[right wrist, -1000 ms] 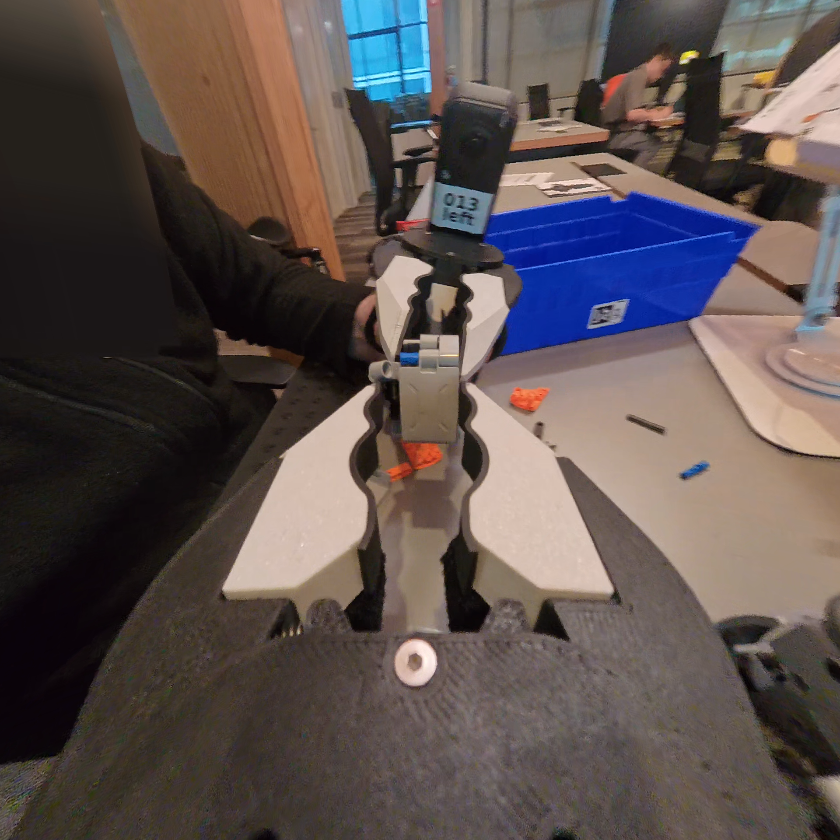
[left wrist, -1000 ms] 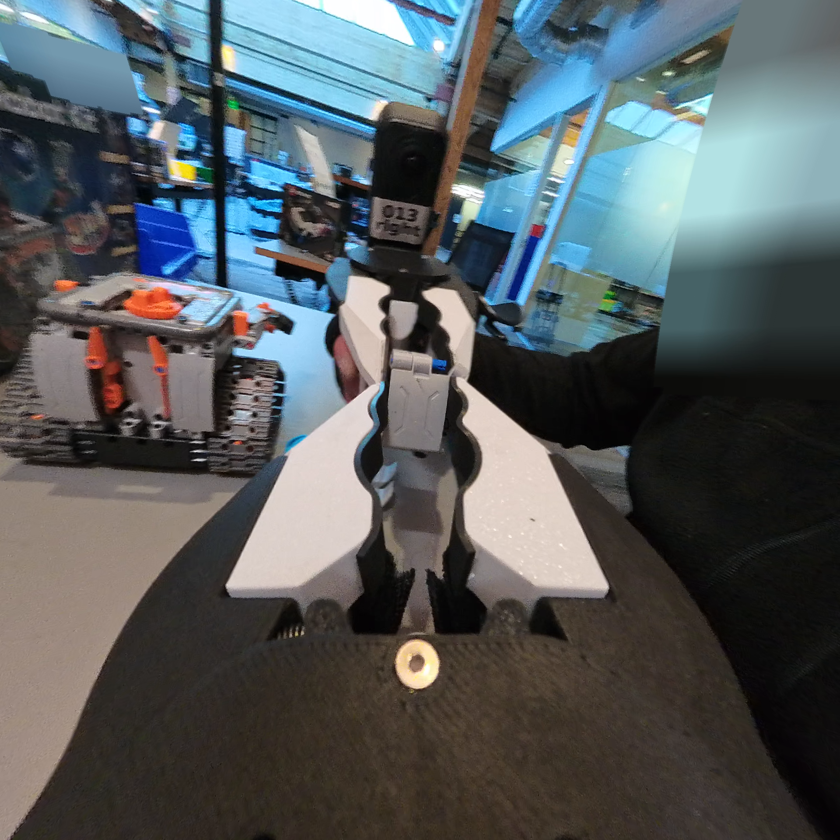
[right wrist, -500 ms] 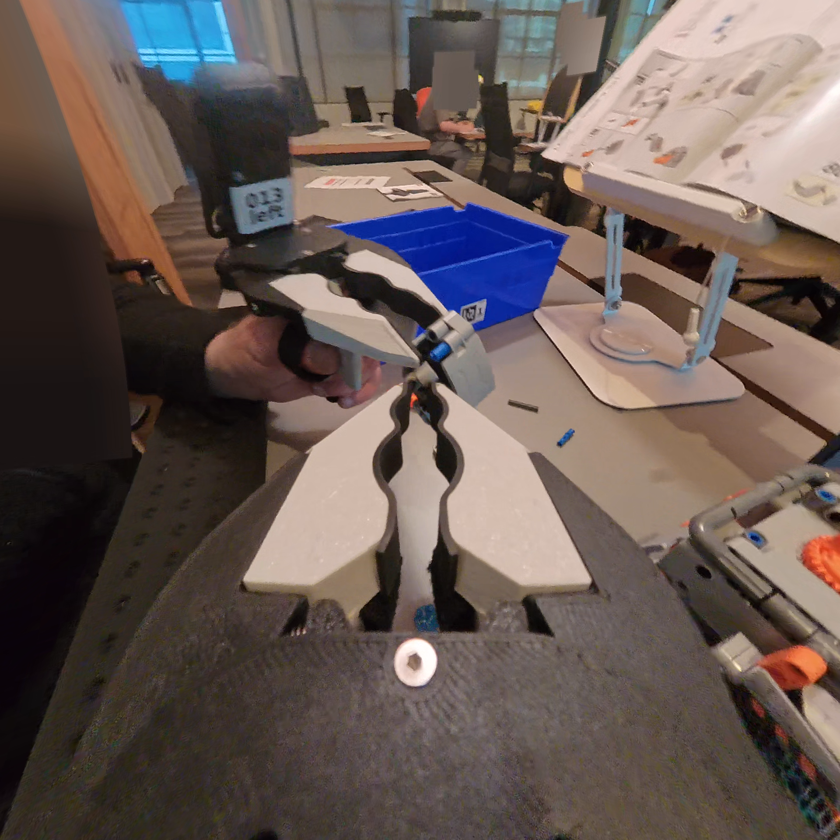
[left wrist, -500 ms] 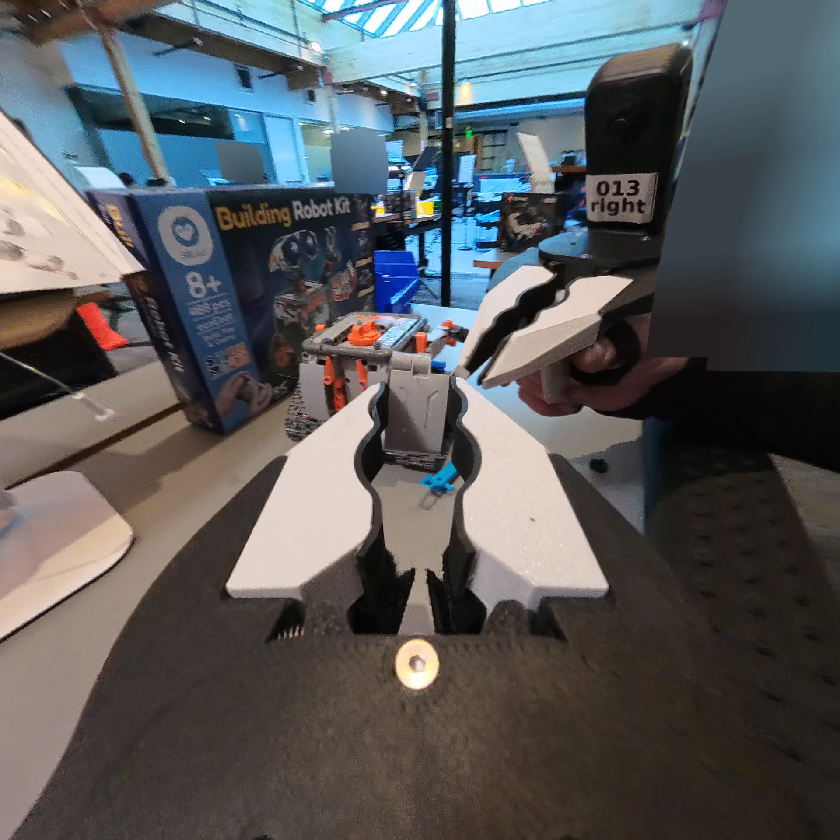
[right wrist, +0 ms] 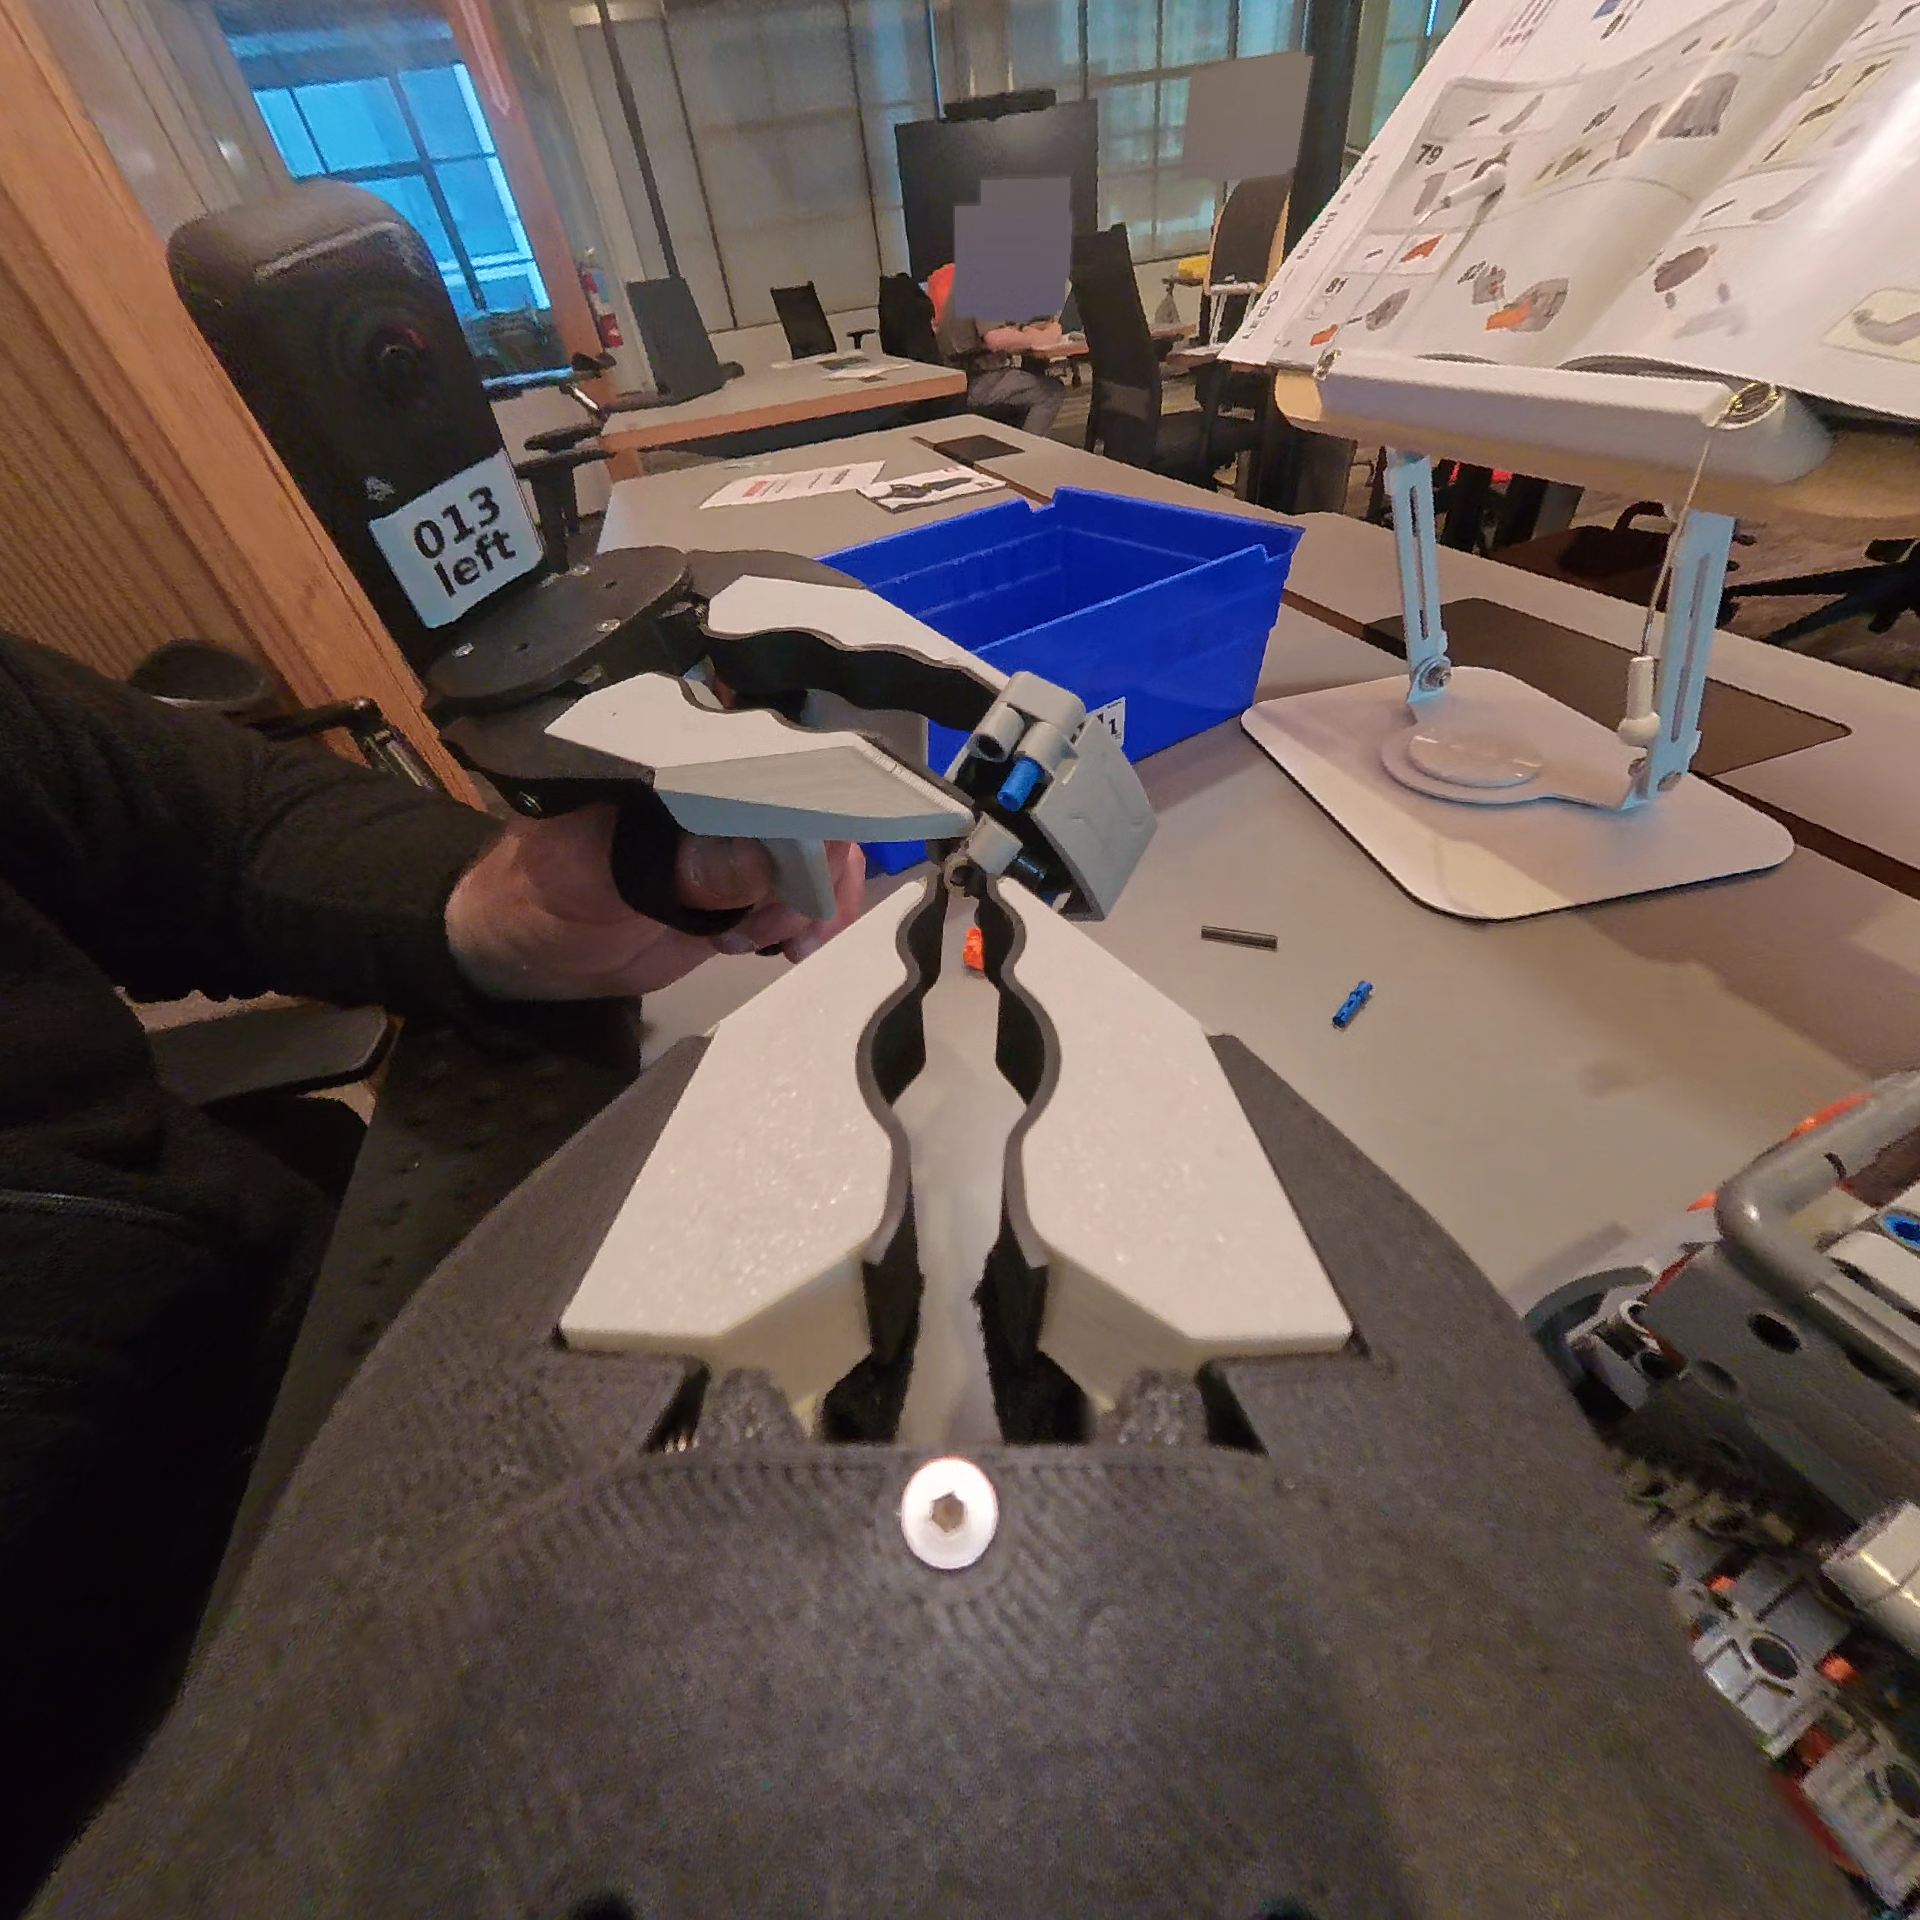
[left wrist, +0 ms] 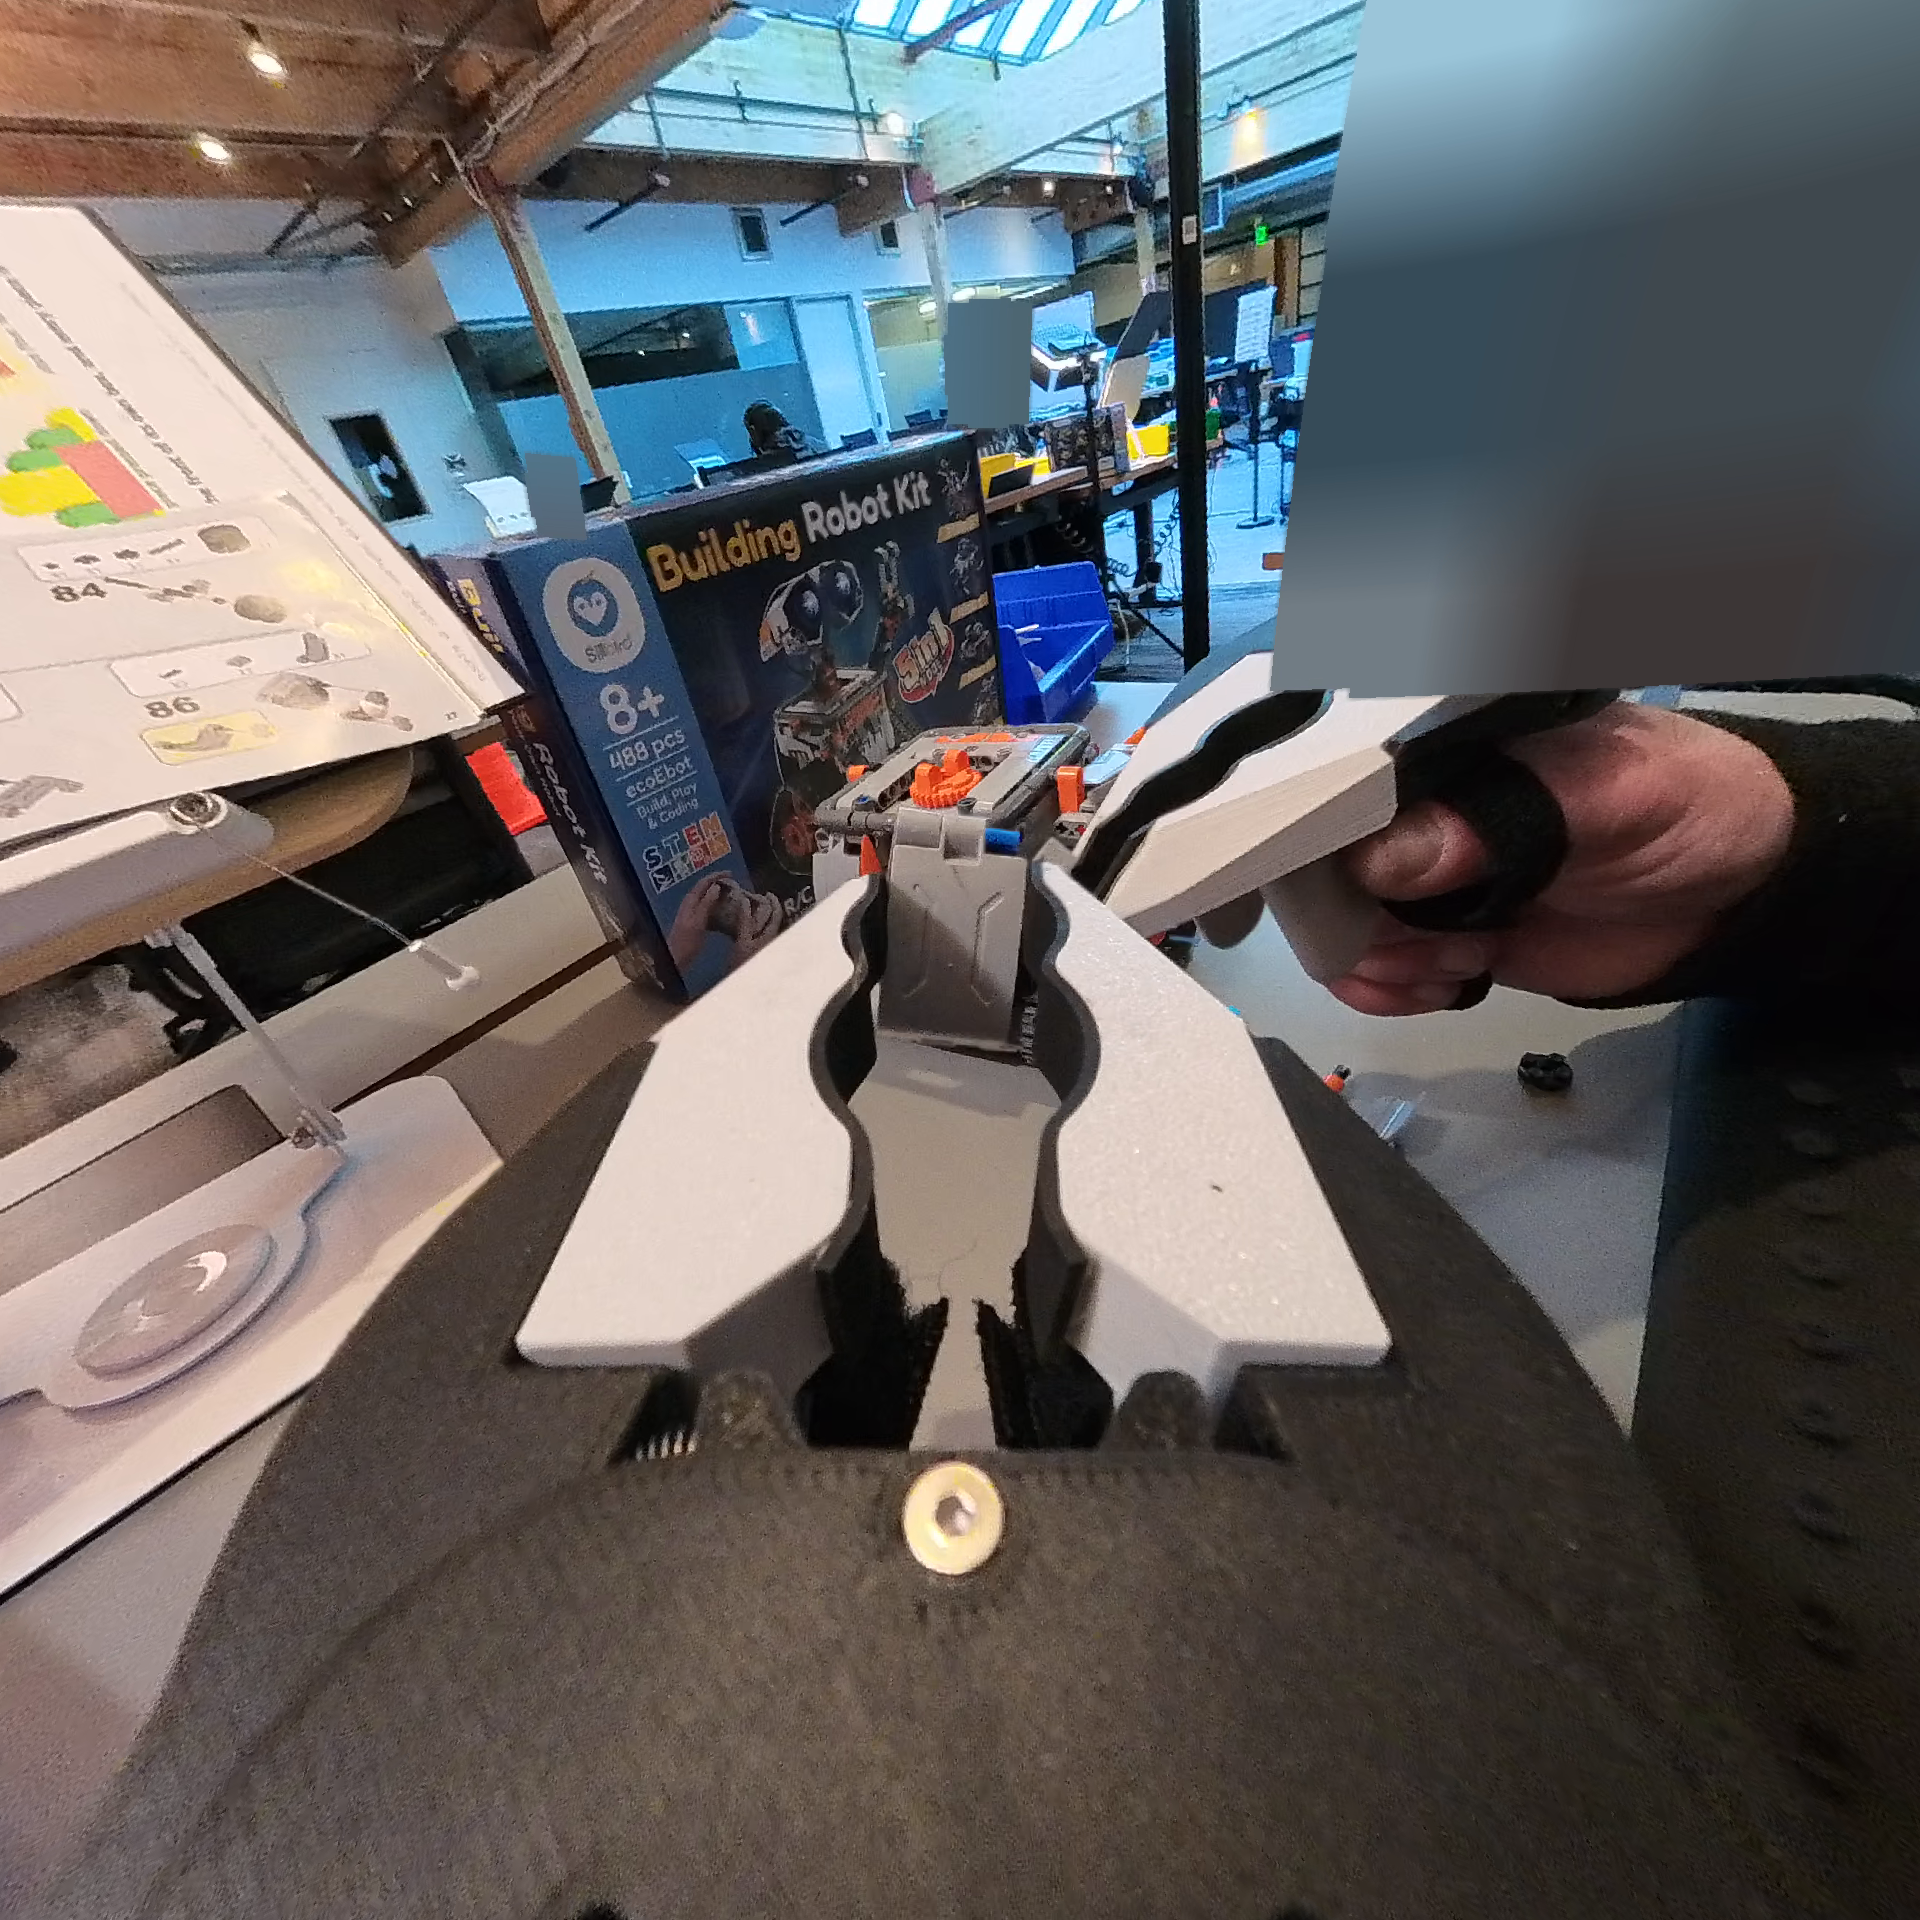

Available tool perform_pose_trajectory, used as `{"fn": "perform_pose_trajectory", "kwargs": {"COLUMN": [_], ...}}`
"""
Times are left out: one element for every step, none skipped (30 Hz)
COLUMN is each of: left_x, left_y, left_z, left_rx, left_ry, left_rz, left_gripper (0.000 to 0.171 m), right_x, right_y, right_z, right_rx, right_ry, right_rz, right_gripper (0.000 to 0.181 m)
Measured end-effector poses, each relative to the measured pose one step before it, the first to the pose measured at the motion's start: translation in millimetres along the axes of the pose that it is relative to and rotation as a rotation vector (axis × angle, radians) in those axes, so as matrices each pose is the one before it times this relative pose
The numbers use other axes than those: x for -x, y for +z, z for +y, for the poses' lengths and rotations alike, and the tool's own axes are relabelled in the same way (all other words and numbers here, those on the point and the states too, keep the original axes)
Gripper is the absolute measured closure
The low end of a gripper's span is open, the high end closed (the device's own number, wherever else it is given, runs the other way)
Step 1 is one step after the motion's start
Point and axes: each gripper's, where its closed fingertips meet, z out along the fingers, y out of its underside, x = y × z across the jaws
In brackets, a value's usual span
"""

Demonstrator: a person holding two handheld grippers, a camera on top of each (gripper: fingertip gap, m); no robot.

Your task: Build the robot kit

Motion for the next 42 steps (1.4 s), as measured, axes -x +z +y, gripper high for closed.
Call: {"fn": "perform_pose_trajectory", "kwargs": {"left_x": [-0.49,-0.59,-0.9,-0.93,-1.0,-1.16,-1.26,-1.39,-1.38,-0.98,-1.16,-1.13,-0.53,-1.34,-1.57,-1.84,-2.08,-1.03,-1.41,-2.82,-0.98,-0.15,0.77,0.78,0.62,2.17,3.78,2.1,-0.06,-0.32,0.02,-0.33,-0.06,1.47,0.77,0.25,0.24,0.4,0.15,-0.14,0.19,-0.12], "left_y": [0.0,-0.13,0.19,0.65,0.44,0.25,0.51,0.79,0.77,0.51,0.42,0.36,0.1,0.32,0.47,0.53,0.71,1.06,1.4,1.75,0.91,-0.19,0.55,0.79,0.42,-0.57,-0.85,-0.73,-0.41,-0.21,-0.01,-0.06,-0.23,-0.3,0.1,0.28,-0.1,-0.16,0.04,-0.02,-0.41,-0.1], "left_z": [-0.15,-0.98,-0.69,0.9,0.79,-0.13,0.33,1.18,1.31,0.74,0.62,0.33,0.03,0.04,0.49,0.55,0.37,1.53,3.14,2.98,0.54,-1.81,0.4,2.18,1.33,-0.03,-0.15,-0.73,-1.19,-1.13,-0.26,-0.63,-0.93,-0.01,0.84,0.73,-0.33,-0.47,0.14,0.27,-0.53,-0.28], "left_rx": [0.0013,-0.00225,0.00004,0.00884,0.00704,0.00409,0.00853,0.012,0.01183,0.0065,0.00544,0.00259,0.00164,0.00411,0.00917,0.01029,0.00877,0.01509,0.02323,0.01738,0.00296,-0.00973,0.00508,0.00975,0.00295,-0.00396,-0.00127,-0.00297,-0.00777,-0.00601,0.00188,-0.00188,-0.00593,-0.00173,0.00174,-0.00007,-0.0029,-0.00202,0.00204,0.00263,-0.00115,0.00493], "left_ry": [0.0133,0.0117,0.0065,0.0137,0.0211,0.0236,0.0206,0.0261,0.0236,0.0114,0.0117,0.0134,0.0098,0.0164,0.0292,0.032,0.0218,0.0178,0.0204,0.0137,0.0009,-0.0064,-0.0062,-0.0041,-0.0137,-0.0174,-0.0044,-0.0034,-0.0145,-0.0081,0.0102,0.0043,-0.0108,-0.0102,-0.0086,-0.0122,-0.0032,0.0017,0.0031,0.0081,0.0101,0.0072], "left_rz": [-0.0015,0.0015,0.0038,0.0037,0.0012,-0.0003,-0.0004,-0.0002,-0.0005,0.0005,0.0048,0.0054,0.0018,0.0025,-0.0004,-0.0011,-0.0005,-0.0037,0.0033,0.0077,-0.0051,0.0018,-0.0006,-0.0045,0.0011,-0.0054,-0.0179,-0.0109,0.0018,-0.0008,-0.0079,-0.0037,0.0001,-0.004,0.0004,0.0,-0.0012,-0.0036,-0.0028,-0.0024,-0.0039,-0.0037], "left_gripper": [0.148,0.149,0.149,0.148,0.148,0.148,0.148,0.149,0.148,0.149,0.149,0.149,0.149,0.149,0.149,0.149,0.149,0.149,0.149,0.149,0.149,0.149,0.149,0.149,0.149,0.149,0.149,0.149,0.149,0.149,0.149,0.149,0.149,0.149,0.149,0.149,0.149,0.149,0.149,0.149,0.149,0.149], "right_x": [-0.17,0.1,0.24,-0.42,-0.29,0.2,-0.1,-0.39,-0.43,-0.37,0.16,0.01,0.0,0.41,0.04,0.18,0.12,-0.87,-2.26,-0.94,1.52,0.59,-0.92,-1.29,-2.23,0.07,2.11,-0.52,-1.72,-0.14,0.58,1.28,0.04,-0.89,-0.14,-0.52,-0.51,-0.24,-0.44,-0.51,-0.1,-0.3], "right_y": [-0.55,-1.13,-0.9,-0.89,-0.83,-1.04,-1.03,-0.74,-0.43,-0.69,-0.7,-0.96,-1.02,-0.93,-1.1,-1.25,-1.46,-1.43,-1.19,-1.22,-0.46,0.52,0.74,0.65,0.09,0.11,0.97,1.34,1.6,1.97,1.48,1.5,0.9,0.91,1.01,0.16,-0.15,0.1,0.22,-0.18,-0.15,-0.21], "right_z": [0.2,-0.54,0.04,1.39,1.32,0.9,1.38,2.29,2.28,1.47,1.38,0.96,0.65,1.24,1.81,2.51,2.35,3.11,2.81,-1.16,-1.6,-0.38,0.81,2.17,1.68,1.45,2.31,1.25,0.22,-2.07,-5.32,-5.02,-2.76,-1.21,0.34,-0.2,-0.68,-0.7,0.14,-0.25,-0.69,-0.11], "right_rx": [0.0088,0.0061,0.0099,0.0196,0.0185,0.0134,0.0141,0.0192,0.0171,0.0128,0.0145,0.012,0.0099,0.0152,0.018,0.0229,0.0225,0.026,0.027,0.0023,-0.0011,0.0006,0.0051,0.0118,0.0019,-0.0056,0.0008,-0.0055,-0.0107,-0.0196,-0.0405,-0.0387,-0.0231,-0.0142,-0.0025,-0.0039,-0.0053,-0.003,0.0045,0.0041,0.003,0.0096], "right_ry": [-0.006,0.0008,0.0002,-0.011,-0.0099,0.0007,-0.0001,-0.0049,-0.0053,-0.0023,-0.002,-0.0036,-0.0048,-0.0037,-0.0033,-0.0049,-0.008,-0.0205,-0.0304,-0.0288,-0.0151,-0.015,-0.0172,-0.0151,-0.0021,0.0207,0.0364,0.0286,0.0171,0.0182,0.0163,0.0054,-0.0027,-0.0099,-0.0009,-0.0016,-0.0083,-0.0108,-0.0133,-0.0125,-0.019,-0.0301], "right_rz": [-0.0017,-0.005,-0.0048,0.002,0.0007,-0.0055,-0.0047,-0.0025,-0.0012,-0.002,-0.0048,-0.0029,-0.0012,-0.0038,-0.0025,-0.0052,-0.0026,0.0093,0.0269,0.0225,0.0063,0.0117,0.0196,0.0144,0.0102,-0.0159,-0.0353,-0.0128,0.0038,-0.0022,-0.0012,-0.0029,0.0055,0.0084,0.0004,0.0036,0.0081,0.0092,0.0108,0.0124,0.0147,0.0211], "right_gripper": [0.177,0.177,0.178,0.178,0.178,0.178,0.178,0.178,0.178,0.178,0.178,0.178,0.178,0.179,0.179,0.179,0.18,0.181,0.181,0.181,0.181,0.181,0.181,0.181,0.181,0.181,0.178,0.172,0.164,0.161,0.161,0.165,0.174,0.175,0.175,0.175,0.176,0.176,0.176,0.176,0.176,0.176]}}
